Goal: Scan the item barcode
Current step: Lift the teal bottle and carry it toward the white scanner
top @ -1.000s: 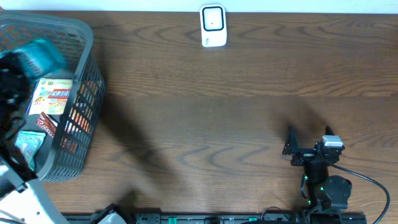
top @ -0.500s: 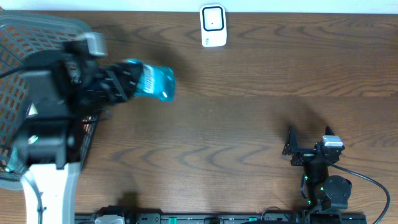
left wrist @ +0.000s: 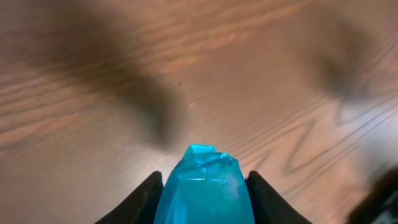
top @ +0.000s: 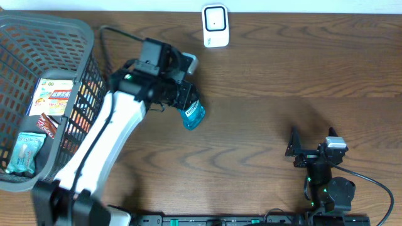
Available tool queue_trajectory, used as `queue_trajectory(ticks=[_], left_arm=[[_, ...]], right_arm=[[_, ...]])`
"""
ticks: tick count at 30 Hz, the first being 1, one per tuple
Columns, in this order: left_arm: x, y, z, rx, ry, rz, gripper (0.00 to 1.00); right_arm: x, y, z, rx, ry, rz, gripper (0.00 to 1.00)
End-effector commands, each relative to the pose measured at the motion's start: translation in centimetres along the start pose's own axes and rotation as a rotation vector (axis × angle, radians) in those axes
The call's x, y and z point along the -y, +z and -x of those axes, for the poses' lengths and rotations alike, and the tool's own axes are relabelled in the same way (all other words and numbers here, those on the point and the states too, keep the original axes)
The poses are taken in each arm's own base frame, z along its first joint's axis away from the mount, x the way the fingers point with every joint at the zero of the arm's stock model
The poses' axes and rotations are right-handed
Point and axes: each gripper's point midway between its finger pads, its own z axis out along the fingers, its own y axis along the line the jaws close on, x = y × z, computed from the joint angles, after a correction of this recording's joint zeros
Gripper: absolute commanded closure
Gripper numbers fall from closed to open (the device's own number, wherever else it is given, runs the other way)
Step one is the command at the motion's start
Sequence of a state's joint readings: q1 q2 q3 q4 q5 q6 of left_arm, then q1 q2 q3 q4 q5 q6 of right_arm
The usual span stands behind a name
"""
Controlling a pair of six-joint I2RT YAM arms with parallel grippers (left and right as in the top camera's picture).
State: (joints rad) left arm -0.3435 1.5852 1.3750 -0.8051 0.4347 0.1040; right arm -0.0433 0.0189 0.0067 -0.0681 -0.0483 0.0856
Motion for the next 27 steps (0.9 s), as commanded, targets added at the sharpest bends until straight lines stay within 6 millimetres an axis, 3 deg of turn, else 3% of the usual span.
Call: queue_trajectory(ticks=[1, 6, 10, 14, 23, 27], left_arm=[[-0.8, 1.6, 0.1, -0.034, 0.164, 0.006, 0.68], [-2.3, 3.9, -1.1, -0.117, 0.327, 0.022, 0.68], [-3.9, 4.0, -1.3, -0.146, 0.417, 0.102, 0.68], [-4.3, 4.0, -1.1, -0.146, 0.449, 0.124, 0.68], [-3.6, 4.4, 2.7, 0.021, 0.496, 0.111, 0.68], [-3.4, 4.7, 3.2, 0.053, 0.506, 0.102, 0.68]], right_arm=[[0.0, 0.0, -0.1, -0.004, -0.012, 0.0, 0.01], [0.0, 0.0, -0.1, -0.004, -0.012, 0.0, 0.01], [0.0, 0.0, -0.1, -0.004, -0.012, 0.0, 0.01], [0.0, 0.0, -0.1, -0.004, -0.013, 0.0, 0.01], [0.0, 0.0, -0.1, -0.004, -0.012, 0.0, 0.01], [0.0, 0.0, -0.1, -0.004, -0.012, 0.0, 0.01]])
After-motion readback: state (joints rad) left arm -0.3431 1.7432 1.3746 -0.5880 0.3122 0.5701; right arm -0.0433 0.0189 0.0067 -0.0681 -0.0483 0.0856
